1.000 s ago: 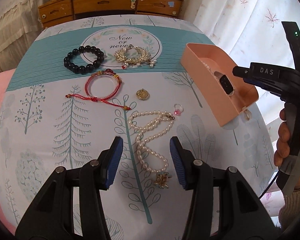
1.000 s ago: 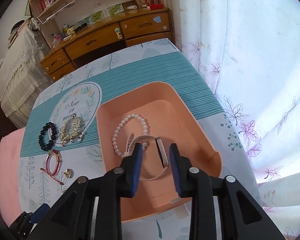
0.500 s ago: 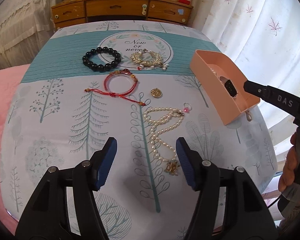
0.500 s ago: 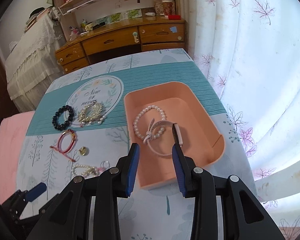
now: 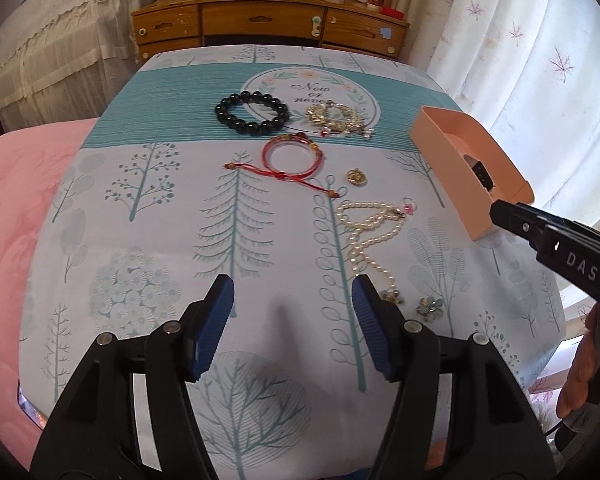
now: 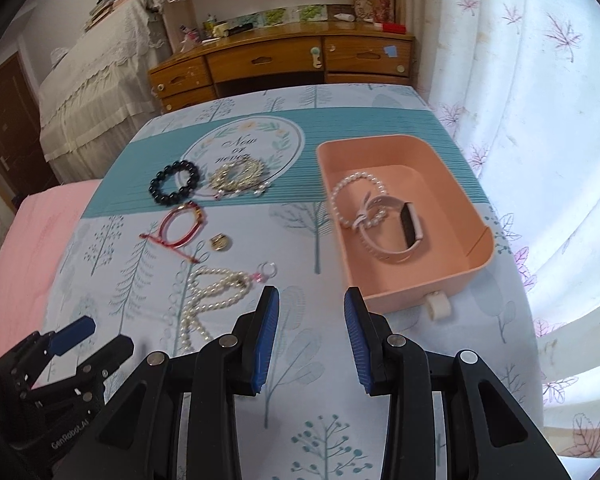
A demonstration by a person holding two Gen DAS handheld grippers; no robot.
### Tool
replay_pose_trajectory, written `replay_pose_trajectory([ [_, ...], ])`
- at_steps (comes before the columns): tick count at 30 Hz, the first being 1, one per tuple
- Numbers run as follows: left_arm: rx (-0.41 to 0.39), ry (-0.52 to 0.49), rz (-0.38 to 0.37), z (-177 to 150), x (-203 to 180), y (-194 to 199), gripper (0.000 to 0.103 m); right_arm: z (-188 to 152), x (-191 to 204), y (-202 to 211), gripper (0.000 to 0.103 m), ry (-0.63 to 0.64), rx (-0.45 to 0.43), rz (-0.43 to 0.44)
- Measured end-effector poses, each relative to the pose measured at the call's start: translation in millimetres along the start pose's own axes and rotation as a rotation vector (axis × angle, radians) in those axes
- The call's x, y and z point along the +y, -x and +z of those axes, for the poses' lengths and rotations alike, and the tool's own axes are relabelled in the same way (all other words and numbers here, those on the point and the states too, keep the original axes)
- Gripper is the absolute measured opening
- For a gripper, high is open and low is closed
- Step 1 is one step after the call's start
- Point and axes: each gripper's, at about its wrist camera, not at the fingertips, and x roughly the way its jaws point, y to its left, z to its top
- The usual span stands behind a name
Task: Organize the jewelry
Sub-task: 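Move the right gripper to the gold charm and grasp it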
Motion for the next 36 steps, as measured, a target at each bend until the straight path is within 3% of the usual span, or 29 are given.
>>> replay_pose_trajectory([
  [9, 0.057, 0.062, -0.006, -4, 28, -14, 0.058, -4, 31, -13, 0.034, 0.075, 0.060, 0.090],
  [21, 0.070, 0.050, -0.027, -1, 24, -25, 0.059, -23, 74, -40, 0.034, 0.239, 0.199, 0.264],
  [27, 0.078, 0.066, -0.031, -1, 28, -28, 0.059, -32, 83, -53, 0.034, 0.263, 0.246, 0.303],
  [36, 0.092, 0.080, -0.032, -2, 32, -33, 0.059, -40, 91, -65, 0.034, 0.320, 0.267, 0.288],
])
